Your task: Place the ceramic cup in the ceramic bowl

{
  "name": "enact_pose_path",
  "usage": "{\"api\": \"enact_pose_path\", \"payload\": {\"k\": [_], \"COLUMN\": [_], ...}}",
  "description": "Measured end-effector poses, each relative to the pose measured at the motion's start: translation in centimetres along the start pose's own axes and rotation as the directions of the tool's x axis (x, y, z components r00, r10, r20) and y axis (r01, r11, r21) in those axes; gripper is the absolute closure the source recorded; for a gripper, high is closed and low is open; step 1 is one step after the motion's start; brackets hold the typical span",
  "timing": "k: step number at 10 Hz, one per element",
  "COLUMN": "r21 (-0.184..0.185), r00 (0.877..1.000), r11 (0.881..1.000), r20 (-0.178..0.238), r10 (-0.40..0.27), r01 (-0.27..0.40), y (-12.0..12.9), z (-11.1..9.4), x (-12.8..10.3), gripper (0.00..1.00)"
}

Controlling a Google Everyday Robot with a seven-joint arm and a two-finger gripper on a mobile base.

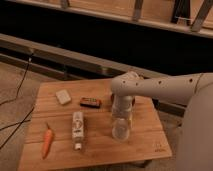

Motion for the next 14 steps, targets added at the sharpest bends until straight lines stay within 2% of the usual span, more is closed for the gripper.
{"api": "enact_pose_path", "payload": {"k": [1, 2, 6, 9, 14], "r21": [0.003, 0.007, 0.008, 0.004, 0.032], "r00": [1.000, 1.000, 1.000, 0.998, 0.986], "r11": [1.000, 1.000, 1.000, 1.000, 0.997], "r20": [0.001, 0.002, 0.015, 0.057, 0.148], "r10": [0.001, 0.002, -0.001, -0.020, -0.079], "r01": [-0.001, -0.002, 0.001, 0.020, 0.075], "y": [-0.1, -0.3, -0.4, 0.2, 0.6], "z": [0.1, 0.2, 0.1, -1.9, -8.1], "x": [-0.1, -0.3, -0.7, -1.5, -3.1], "gripper": [0.46, 0.59, 0.97, 1.00, 1.00]}}
